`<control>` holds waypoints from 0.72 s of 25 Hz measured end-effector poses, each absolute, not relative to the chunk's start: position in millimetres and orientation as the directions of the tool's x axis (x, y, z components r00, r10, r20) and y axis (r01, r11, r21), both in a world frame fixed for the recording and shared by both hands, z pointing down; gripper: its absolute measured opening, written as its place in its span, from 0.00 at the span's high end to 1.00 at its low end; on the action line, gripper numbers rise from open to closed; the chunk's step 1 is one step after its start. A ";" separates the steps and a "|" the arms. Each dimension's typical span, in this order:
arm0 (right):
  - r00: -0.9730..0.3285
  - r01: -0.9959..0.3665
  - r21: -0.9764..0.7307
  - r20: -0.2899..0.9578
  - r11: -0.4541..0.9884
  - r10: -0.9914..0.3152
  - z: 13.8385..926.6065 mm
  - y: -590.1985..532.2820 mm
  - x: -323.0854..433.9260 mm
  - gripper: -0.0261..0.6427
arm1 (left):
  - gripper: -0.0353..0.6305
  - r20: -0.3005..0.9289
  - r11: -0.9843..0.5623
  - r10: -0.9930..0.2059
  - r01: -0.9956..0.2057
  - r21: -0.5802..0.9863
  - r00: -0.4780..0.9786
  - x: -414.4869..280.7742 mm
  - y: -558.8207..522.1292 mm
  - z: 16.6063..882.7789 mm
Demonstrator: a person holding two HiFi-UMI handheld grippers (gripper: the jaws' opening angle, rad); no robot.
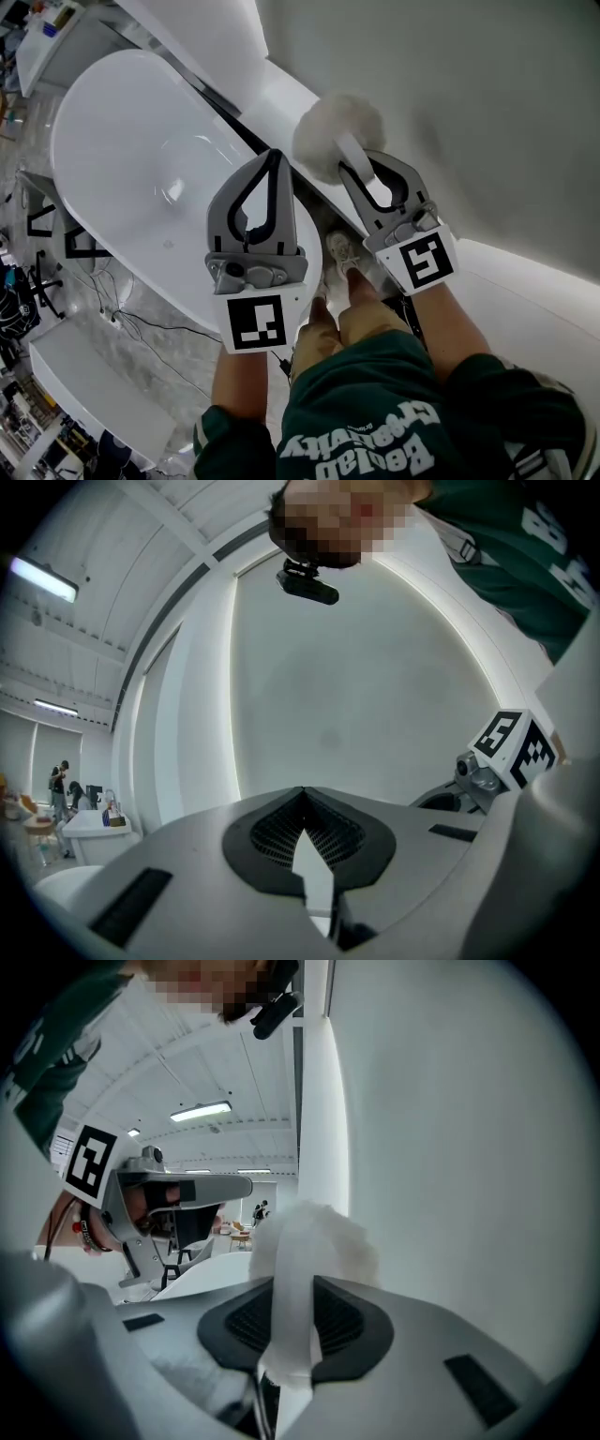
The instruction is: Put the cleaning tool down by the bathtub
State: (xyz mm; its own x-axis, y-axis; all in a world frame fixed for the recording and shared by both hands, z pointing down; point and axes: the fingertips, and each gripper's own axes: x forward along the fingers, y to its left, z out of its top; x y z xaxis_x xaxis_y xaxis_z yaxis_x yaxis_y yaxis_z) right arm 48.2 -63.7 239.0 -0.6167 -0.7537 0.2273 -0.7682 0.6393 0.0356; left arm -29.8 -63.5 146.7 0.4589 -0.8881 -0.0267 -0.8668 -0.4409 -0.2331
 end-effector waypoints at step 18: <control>-0.633 -0.750 -0.116 0.412 0.651 -0.655 370.5 -129.7 42.4 0.82 | 0.94 0.026 -0.438 -0.898 -0.889 -0.131 0.439 -29.8 -98.7 230.8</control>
State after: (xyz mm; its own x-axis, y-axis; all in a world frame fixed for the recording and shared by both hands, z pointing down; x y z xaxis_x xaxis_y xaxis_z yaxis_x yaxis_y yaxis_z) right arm 42.4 -129.7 370.5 -0.6329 -0.6553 0.4123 -0.7499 0.6512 -0.1161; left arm -29.8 -98.7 230.8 0.4386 -0.8983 0.0260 -0.8894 -0.4380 -0.1310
